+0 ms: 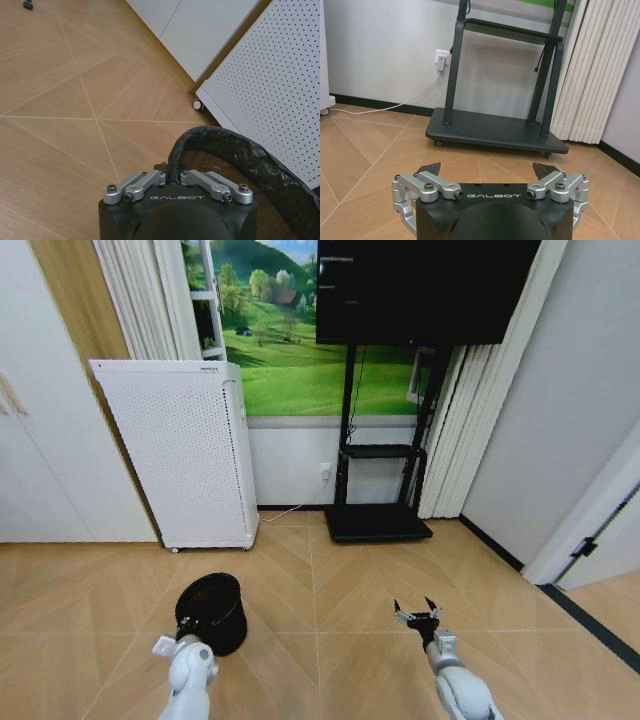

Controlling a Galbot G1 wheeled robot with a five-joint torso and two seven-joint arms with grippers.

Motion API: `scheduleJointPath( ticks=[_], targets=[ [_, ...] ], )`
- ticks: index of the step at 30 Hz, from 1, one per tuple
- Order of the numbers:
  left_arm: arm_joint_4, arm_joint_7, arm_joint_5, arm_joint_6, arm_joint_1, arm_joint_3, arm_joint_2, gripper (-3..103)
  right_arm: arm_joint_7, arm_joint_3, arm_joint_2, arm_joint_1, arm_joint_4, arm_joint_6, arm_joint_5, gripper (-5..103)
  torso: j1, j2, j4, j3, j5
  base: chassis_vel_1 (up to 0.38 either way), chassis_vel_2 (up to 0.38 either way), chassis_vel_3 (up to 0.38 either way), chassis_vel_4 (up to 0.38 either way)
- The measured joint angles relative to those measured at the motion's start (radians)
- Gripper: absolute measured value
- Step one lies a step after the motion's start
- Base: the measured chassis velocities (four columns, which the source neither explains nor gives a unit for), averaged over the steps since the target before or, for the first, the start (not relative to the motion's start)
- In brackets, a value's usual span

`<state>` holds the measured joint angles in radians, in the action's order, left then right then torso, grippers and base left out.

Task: Pick up the trash bin and place the garbage on the floor into it.

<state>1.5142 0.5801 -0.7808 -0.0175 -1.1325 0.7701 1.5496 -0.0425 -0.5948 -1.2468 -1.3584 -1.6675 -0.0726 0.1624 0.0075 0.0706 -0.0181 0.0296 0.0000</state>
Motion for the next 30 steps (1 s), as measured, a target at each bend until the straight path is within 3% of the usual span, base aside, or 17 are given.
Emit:
scheduleJointPath(
  ticks=[6,15,17,18,20,22,23,24,26,27,28,29,30],
  targets=[
    [-0.008,-0.003,0.024,0.002,-0.002,-0.001,-0.002,6,0.005,-0.001,-0.002,0.0,0.005,0.008,-0.004,100,0.0,0.0,0.0,0.0,0.0001,0.0,0.0,0.0,0.0],
    [-0.01,-0.024,0.047,-0.004,-0.001,-0.001,-0.003,43,0.008,-0.013,0.012,0.002,0.011,0.017,-0.001,100,0.0,0.0,0.0,0.0,0.0,0.0,0.0,0.0,0.0],
    [-0.009,-0.026,0.048,-0.005,-0.001,-0.001,-0.004,43,0.008,-0.014,0.013,0.002,0.011,0.018,-0.001,100,0.0,0.0,-0.0001,0.0,0.0,0.0,0.0,0.0,0.0],
    [-0.007,-0.037,0.06,-0.006,-0.001,0.0,-0.005,54,0.008,-0.014,0.013,0.002,0.011,0.019,0.0,100,0.0,0.0,0.0,0.0,-0.0001,0.0,0.0,0.0,0.0],
    [-0.005,-0.046,0.07,-0.007,-0.001,0.0,-0.005,54,0.008,-0.014,0.013,0.001,0.011,0.02,0.0,100,0.0,0.0,0.0,0.0,-0.0001,0.0,0.0,0.0,0.0],
    [0.004,-0.082,0.116,-0.007,-0.004,0.001,-0.005,65,0.008,-0.014,0.013,-0.001,0.011,0.021,0.0,100,0.0,0.0,-0.0001,0.0,0.0,0.0,0.0,0.0,0.0],
    [0.012,-0.124,0.162,-0.004,-0.01,0.001,-0.006,76,0.008,-0.014,0.012,-0.001,0.011,0.021,0.0,100,0.0,0.0,0.0,0.0,0.0,0.0,0.0,0.0,0.0],
    [0.012,-0.124,0.162,-0.004,-0.01,0.001,-0.006,76,0.008,-0.014,0.012,-0.001,0.011,0.021,0.0,100,0.0,0.0,0.0,0.0,0.0,0.0,0.0,0.0,0.0],
    [0.044,-0.23,0.268,-0.011,-0.031,-0.002,-0.002,81,0.018,-0.014,0.009,-0.003,0.002,0.021,0.001,100,0.0,0.0,0.0,0.0,0.0,0.0,0.0,0.0,0.0],
    [0.044,-0.23,0.268,-0.011,-0.031,-0.002,-0.002,81,0.018,-0.014,0.009,-0.003,0.002,0.021,0.001,100,0.0,0.0,0.0,0.0,0.0,0.0,0.0,0.0,0.0],
    [0.055,-0.268,0.318,-0.013,-0.038,-0.001,0.002,87,0.018,-0.014,0.008,-0.003,-0.002,0.021,0.001,100,0.0,0.0,0.0,0.0,-0.0001,0.0,0.0,0.0,0.0],
    [0.082,-0.347,0.404,-0.021,-0.051,0.003,0.003,92,0.018,-0.015,0.007,-0.003,-0.003,0.02,0.002,100,0.0,0.0,0.0,0.0,-0.0002,0.0,0.0,0.0,0.0],
    [0.103,-0.393,0.439,-0.035,-0.06,0.002,0.001,97,0.018,-0.015,0.006,-0.003,-0.004,0.02,0.003,100,0.0,0.0,0.0,0.0,0.0001,0.0,0.0,0.0,0.0]
  ],
)
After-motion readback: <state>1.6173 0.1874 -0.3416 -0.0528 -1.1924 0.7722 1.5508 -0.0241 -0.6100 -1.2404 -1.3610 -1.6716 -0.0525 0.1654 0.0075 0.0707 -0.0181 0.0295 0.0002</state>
